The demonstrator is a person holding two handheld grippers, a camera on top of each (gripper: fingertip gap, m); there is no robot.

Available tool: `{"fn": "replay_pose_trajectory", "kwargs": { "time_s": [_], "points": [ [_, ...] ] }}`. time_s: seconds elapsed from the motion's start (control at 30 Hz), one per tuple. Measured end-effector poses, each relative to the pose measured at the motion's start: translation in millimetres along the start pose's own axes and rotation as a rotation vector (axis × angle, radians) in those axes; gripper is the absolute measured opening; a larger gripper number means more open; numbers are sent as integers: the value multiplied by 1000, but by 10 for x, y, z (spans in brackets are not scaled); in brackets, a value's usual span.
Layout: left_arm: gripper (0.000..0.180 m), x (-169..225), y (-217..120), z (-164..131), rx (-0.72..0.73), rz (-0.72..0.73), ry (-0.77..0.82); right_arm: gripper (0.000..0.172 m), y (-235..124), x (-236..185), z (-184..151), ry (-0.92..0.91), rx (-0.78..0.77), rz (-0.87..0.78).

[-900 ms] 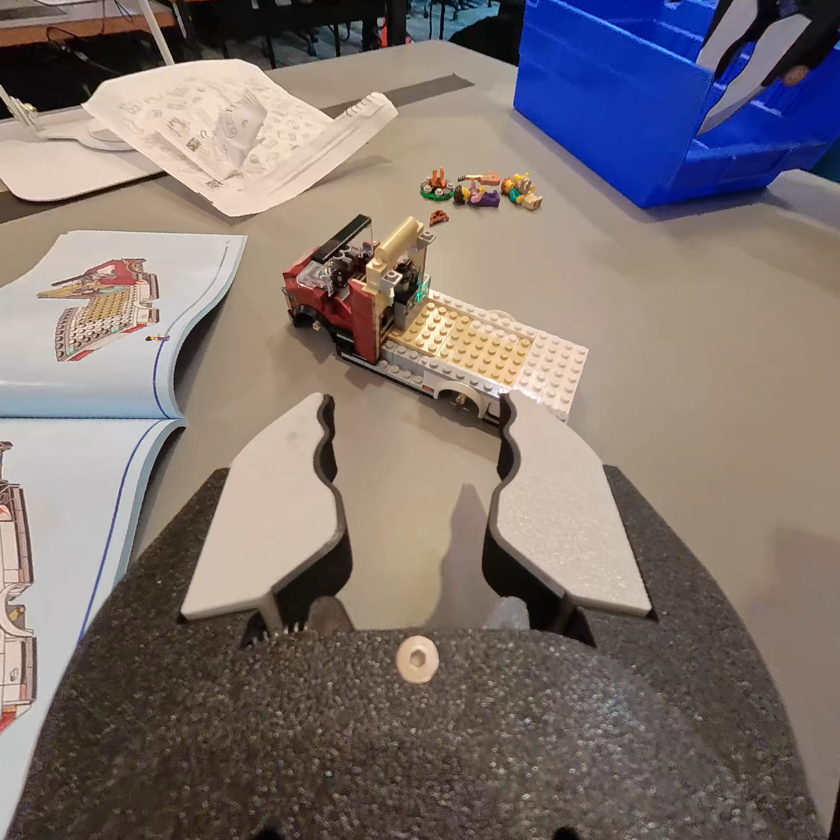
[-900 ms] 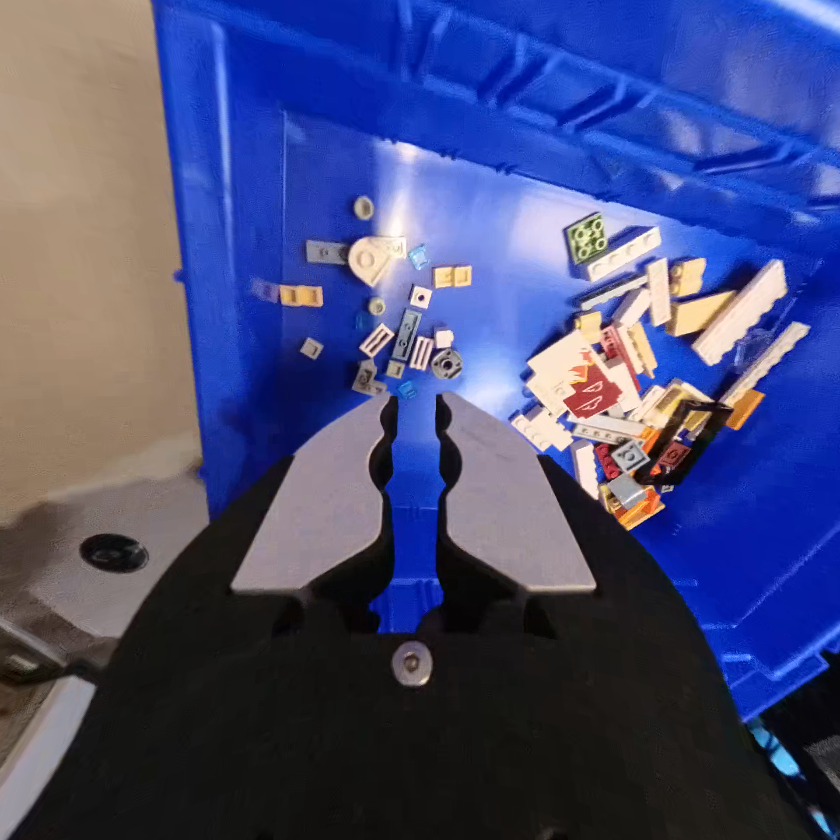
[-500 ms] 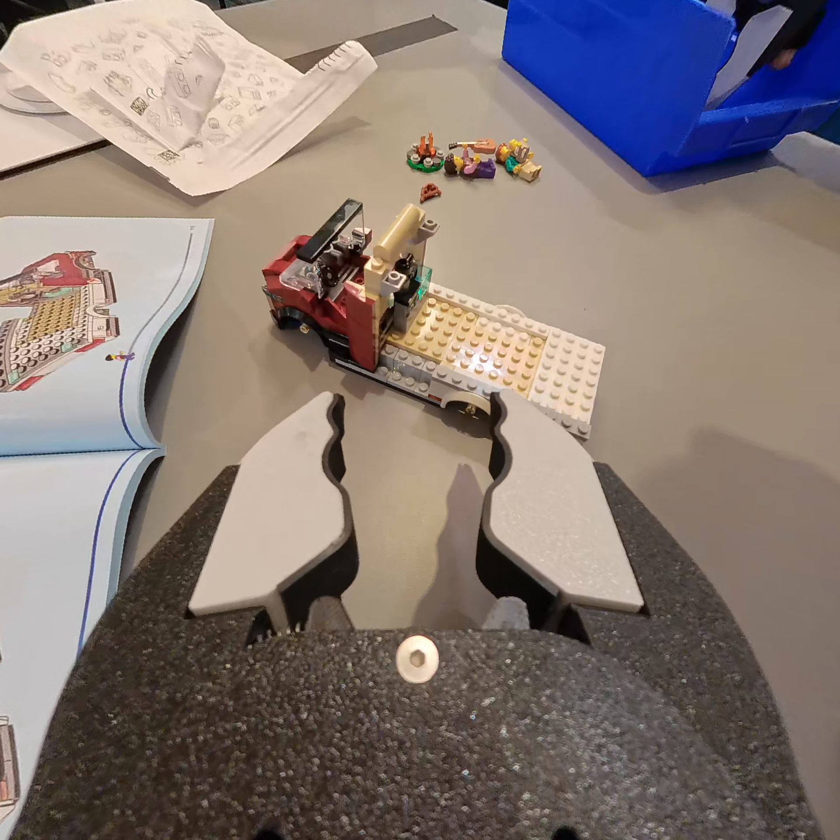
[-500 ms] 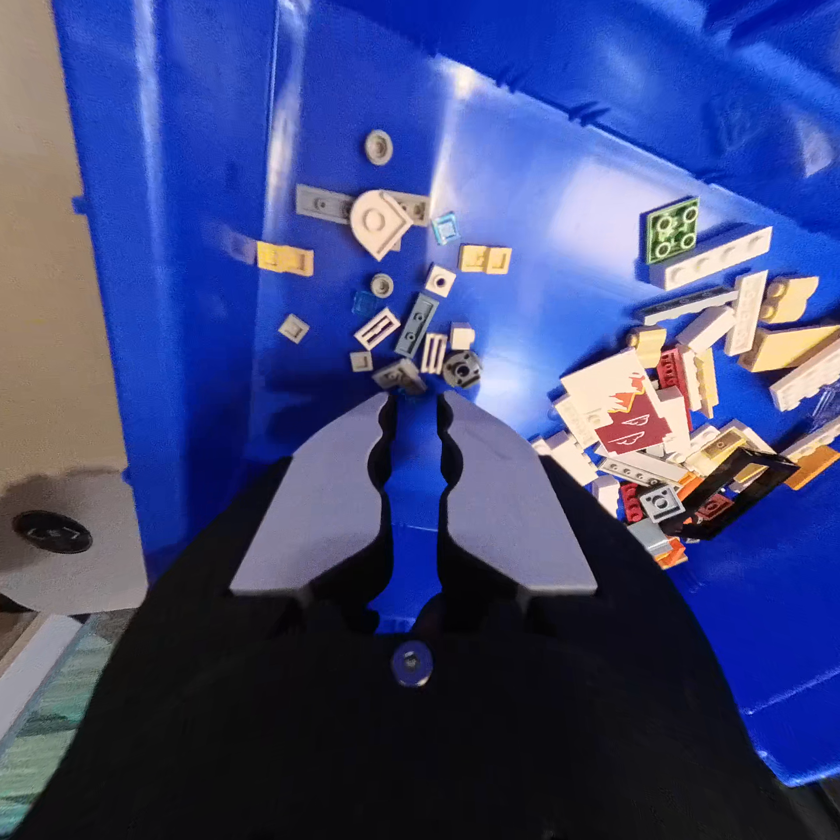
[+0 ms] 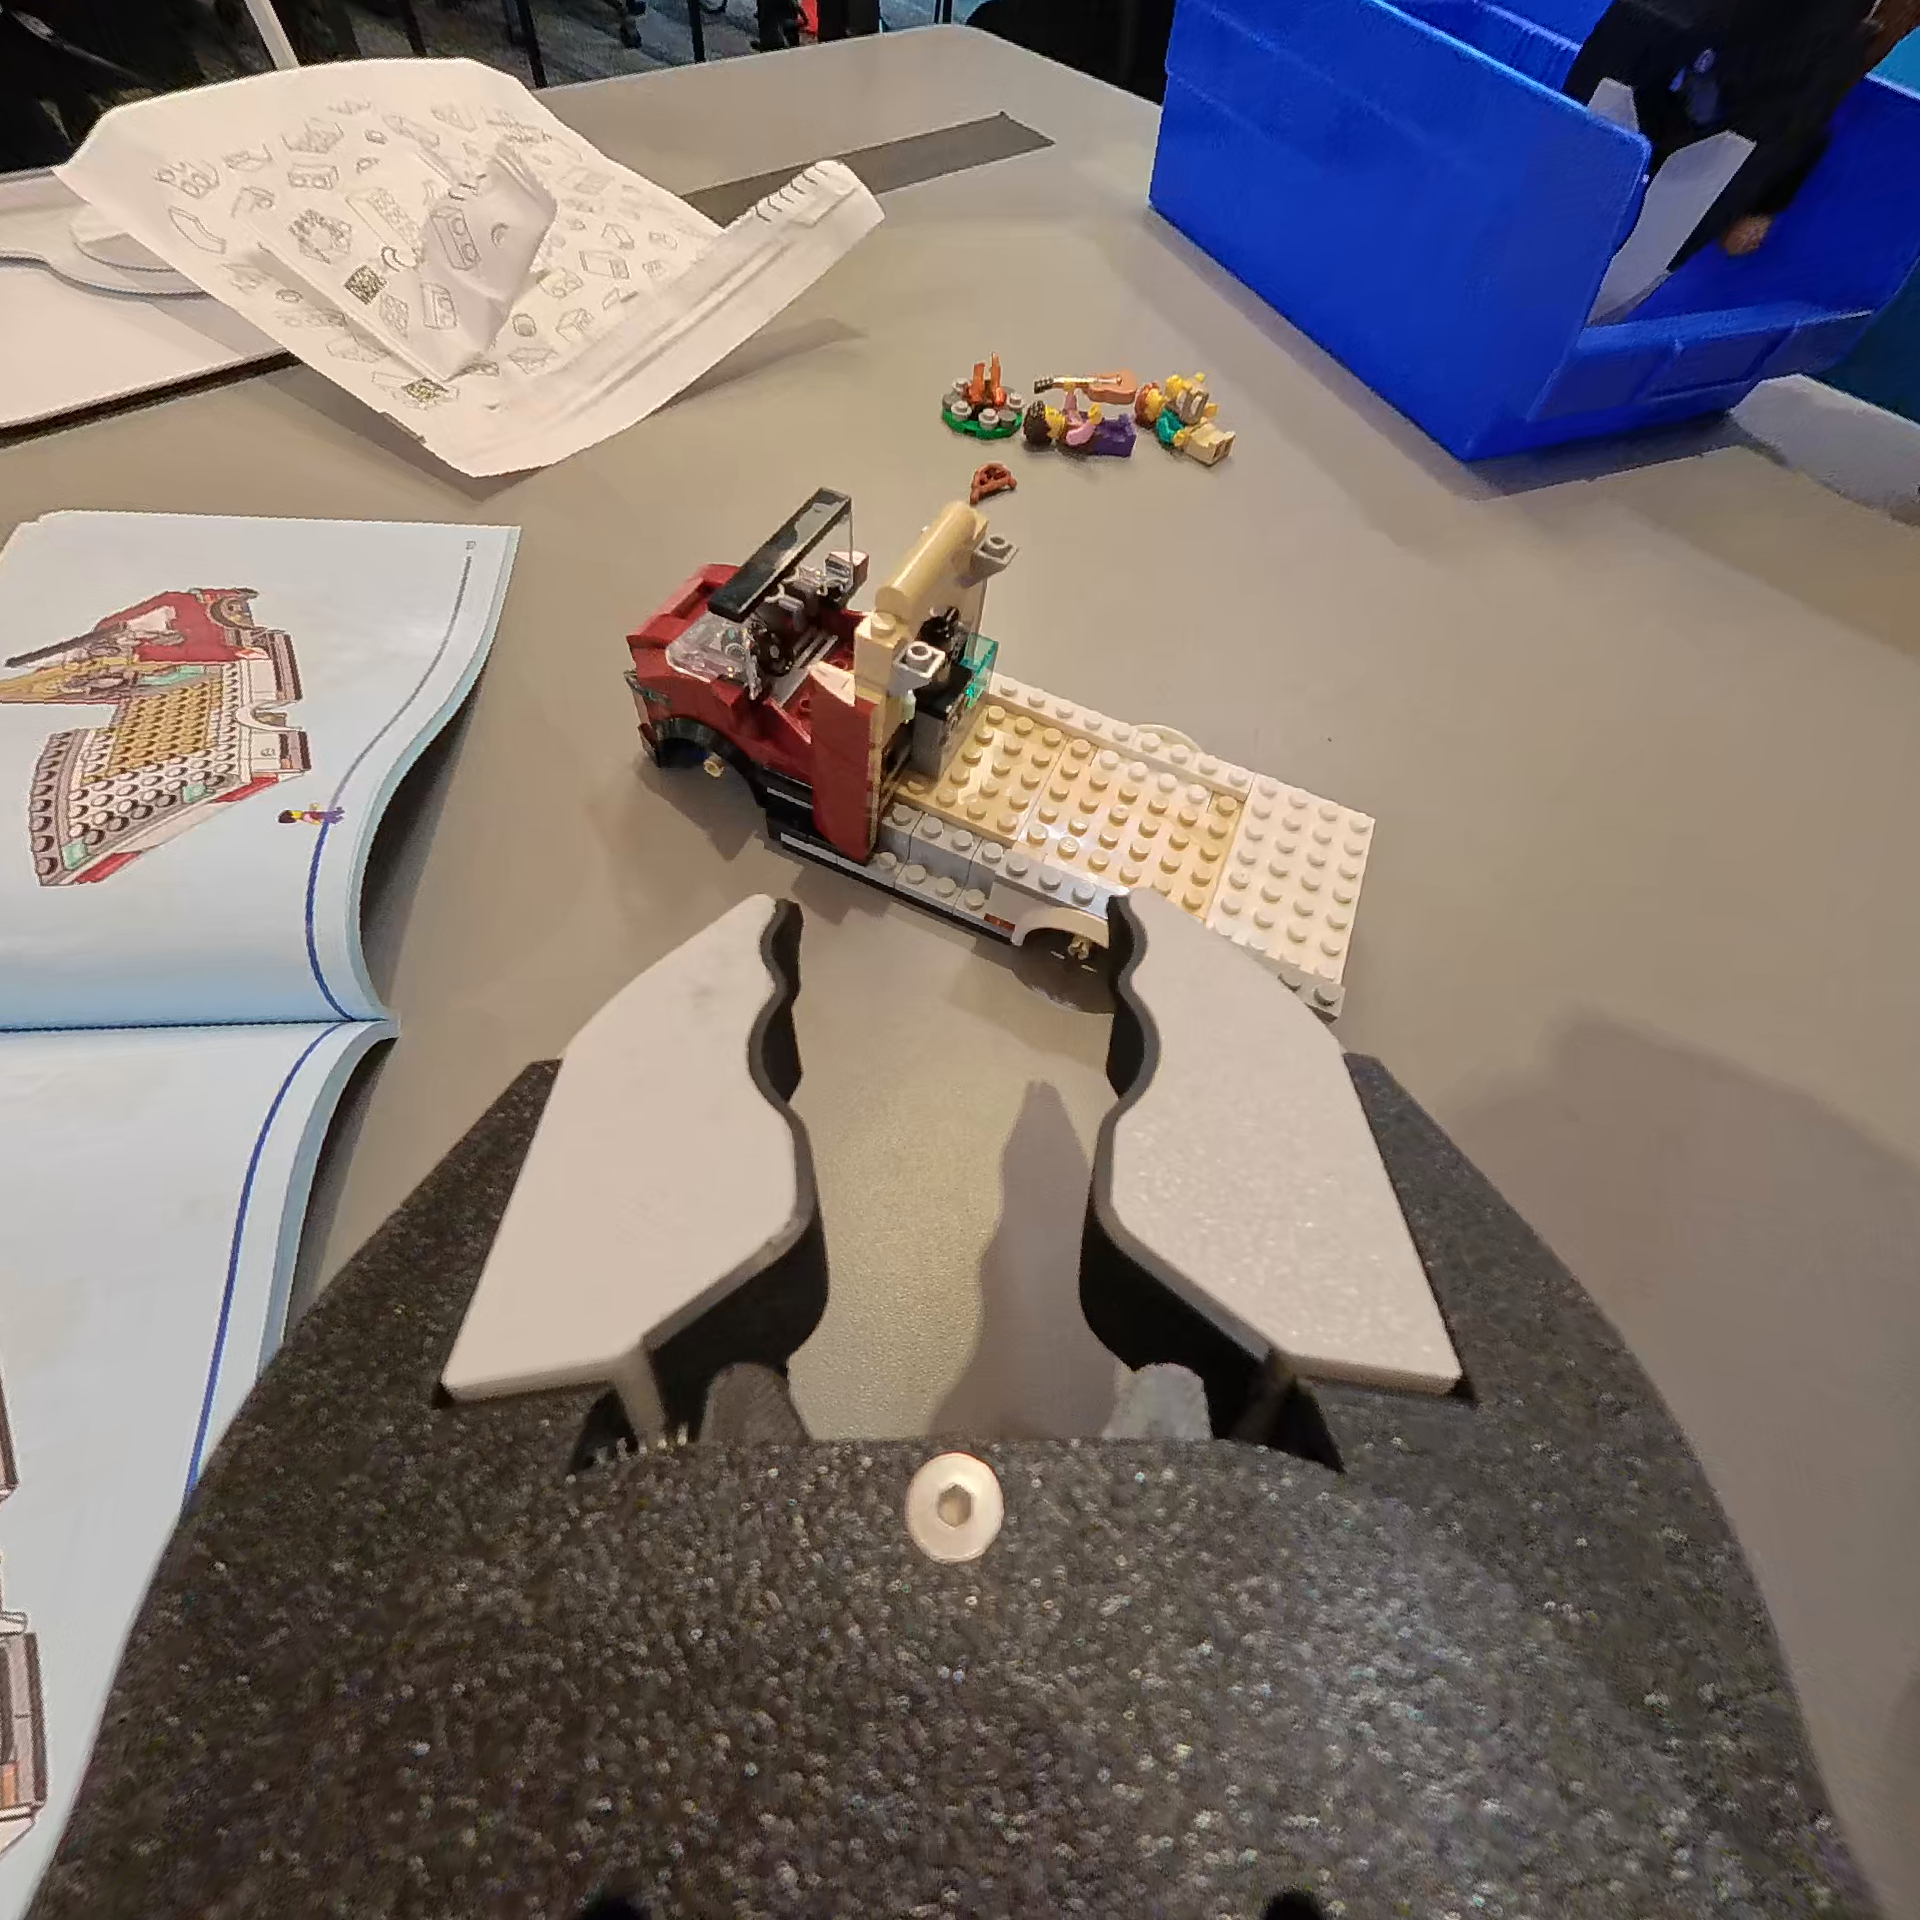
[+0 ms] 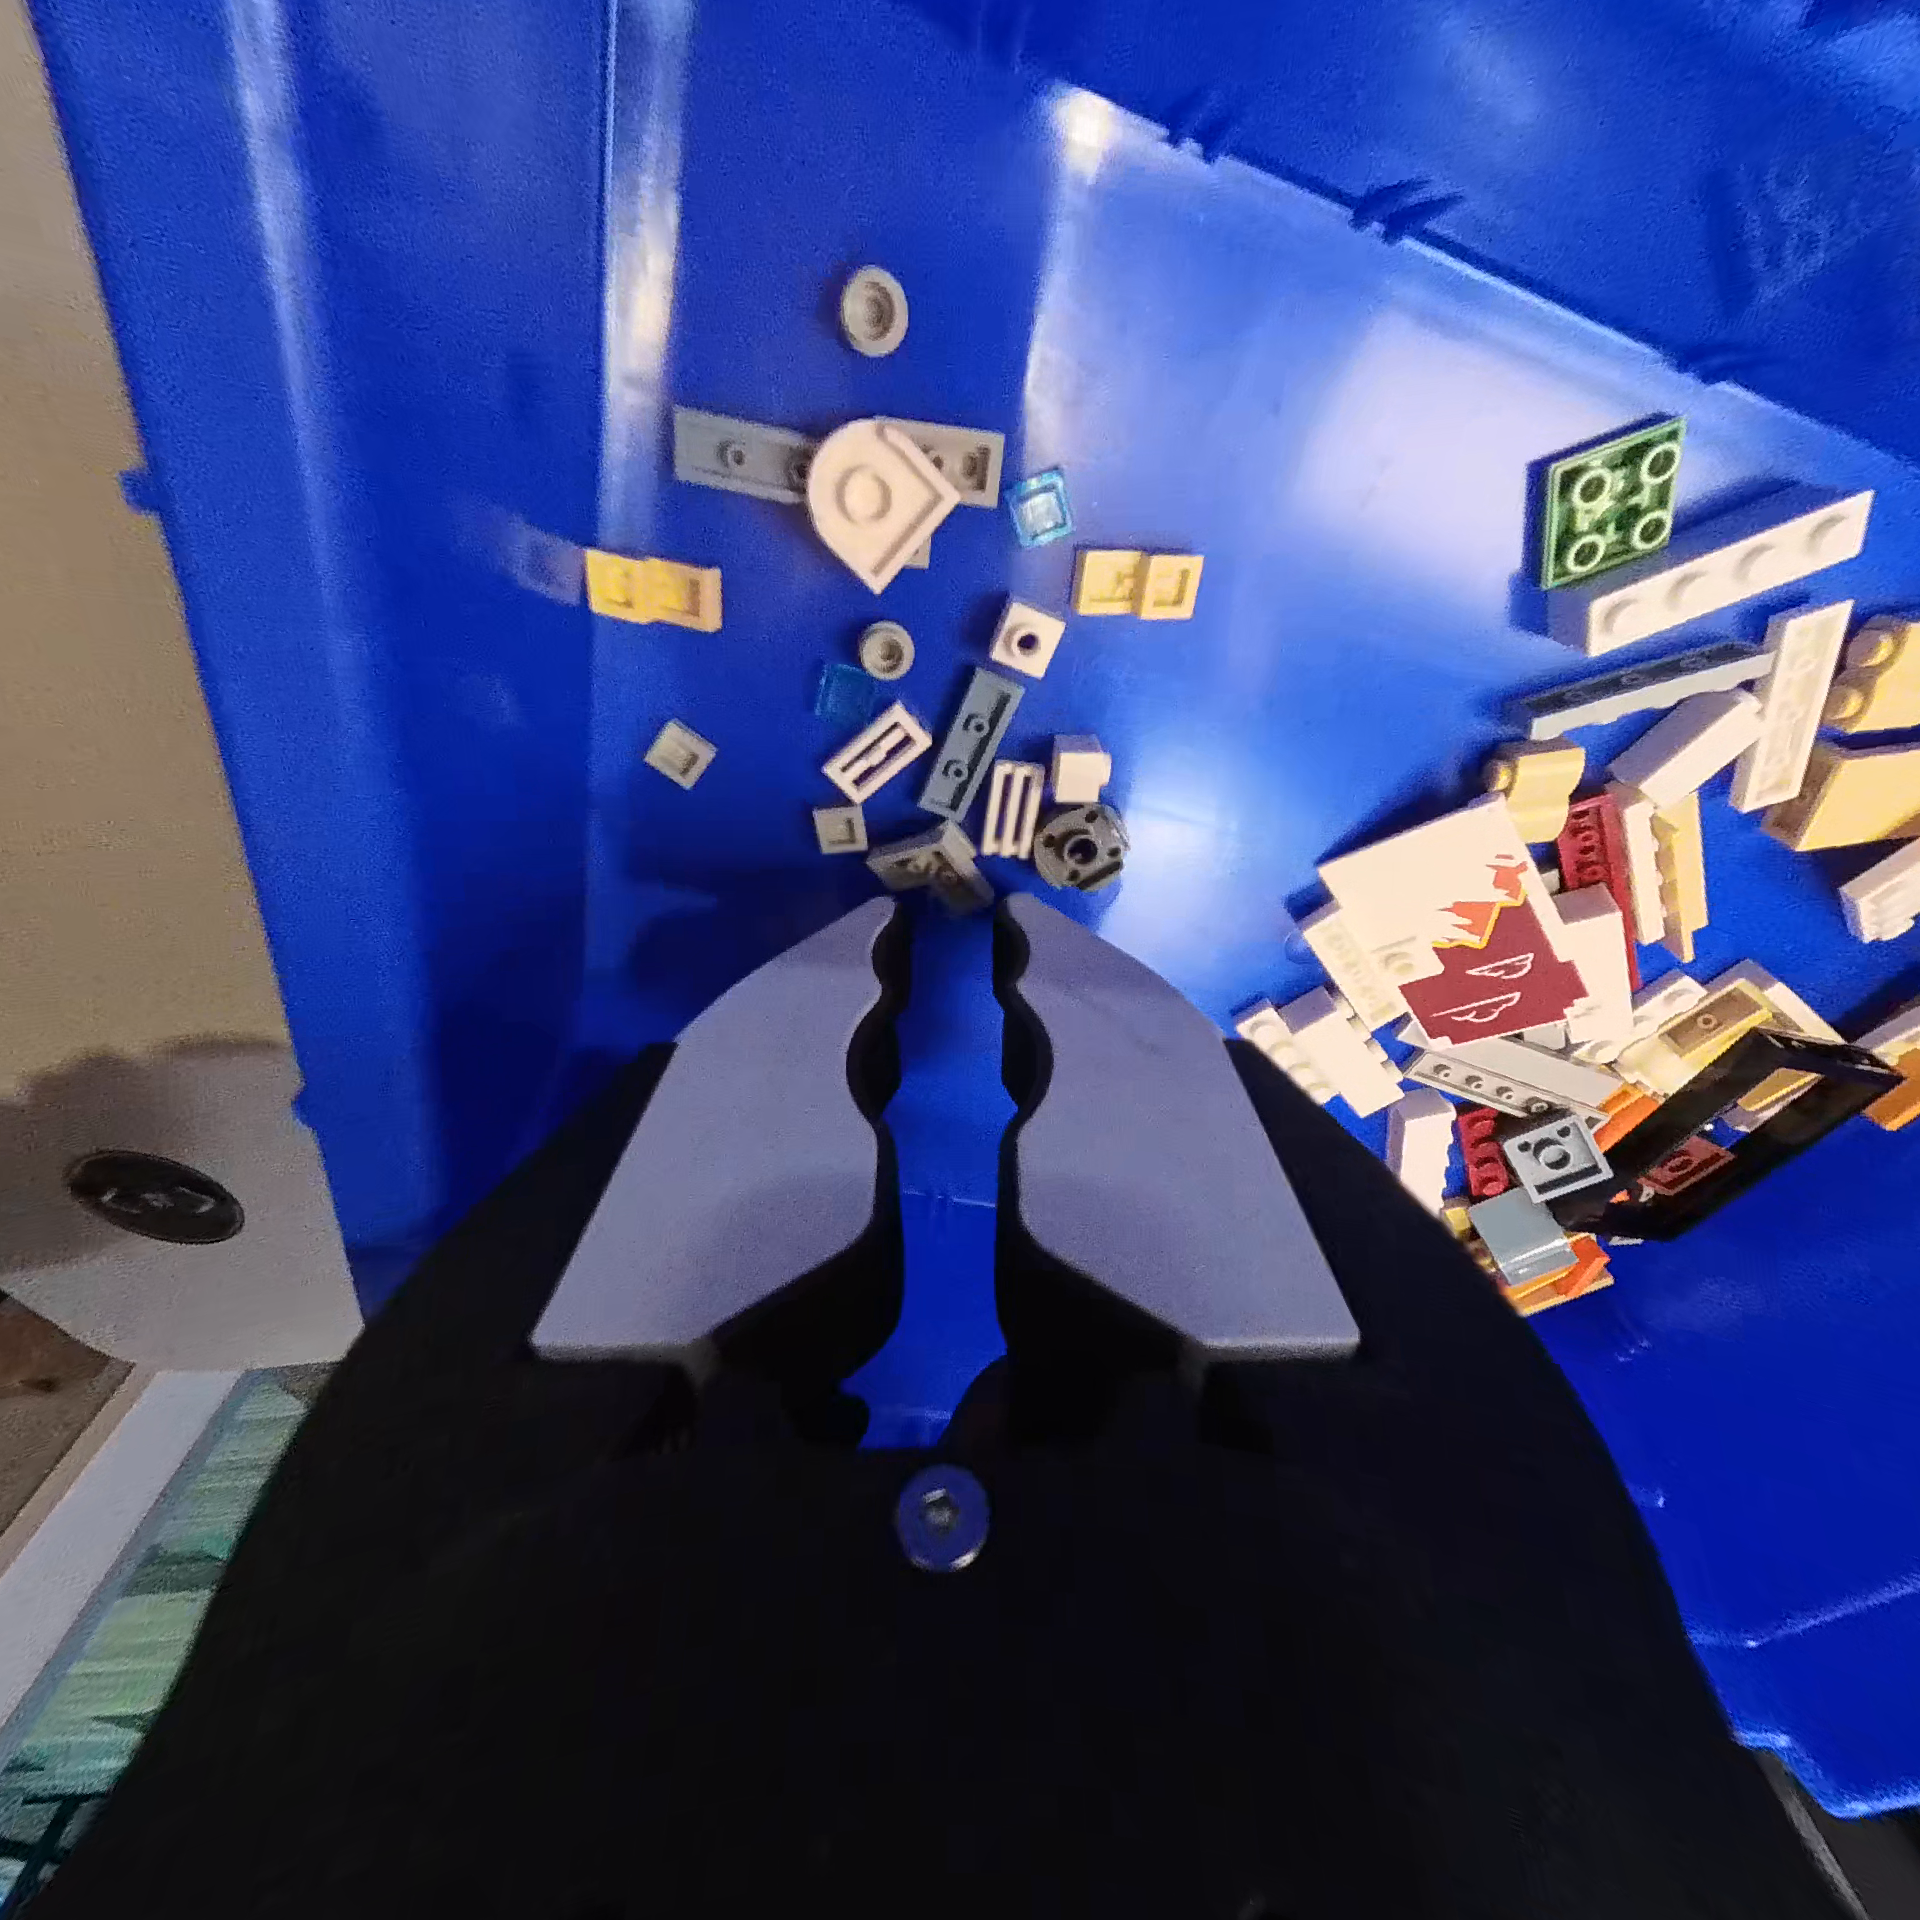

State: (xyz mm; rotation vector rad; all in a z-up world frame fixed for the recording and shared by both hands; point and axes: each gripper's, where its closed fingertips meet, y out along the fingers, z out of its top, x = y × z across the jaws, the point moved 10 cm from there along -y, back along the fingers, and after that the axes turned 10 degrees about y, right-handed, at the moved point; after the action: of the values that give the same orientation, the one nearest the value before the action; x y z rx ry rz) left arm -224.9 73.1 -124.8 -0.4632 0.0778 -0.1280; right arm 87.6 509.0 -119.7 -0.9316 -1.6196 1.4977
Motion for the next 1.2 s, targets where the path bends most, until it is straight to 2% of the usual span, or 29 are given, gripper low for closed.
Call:
{"fn": "replay_pose_trajectory", "kwargs": {
  "time_s": [0.4,0.73,0.83,0.93,1.03,1.1,1.2],
  "points": [
    [56,5,-4,-2,4,-3,1,9,10,37,-7,25,-2,45],
    [54,1,-2,-2,3,-3,-2,9,-155,68,-31,25,-6,-57],
    [54,1,-5,-2,6,-3,-2,9,-306,49,-16,29,44,-96],
    [54,-1,-9,-4,9,-2,-3,9,-585,-161,158,13,228,-74],
    [54,-4,-6,-4,8,-4,-6,8,-797,-592,472,-89,388,-24],
    [54,0,-4,-4,5,-6,-4,8,-790,-893,704,-173,425,13],
    [54,12,-8,-7,1,-6,3,8,-570,-1231,1057,-232,429,79]
  ]
}}
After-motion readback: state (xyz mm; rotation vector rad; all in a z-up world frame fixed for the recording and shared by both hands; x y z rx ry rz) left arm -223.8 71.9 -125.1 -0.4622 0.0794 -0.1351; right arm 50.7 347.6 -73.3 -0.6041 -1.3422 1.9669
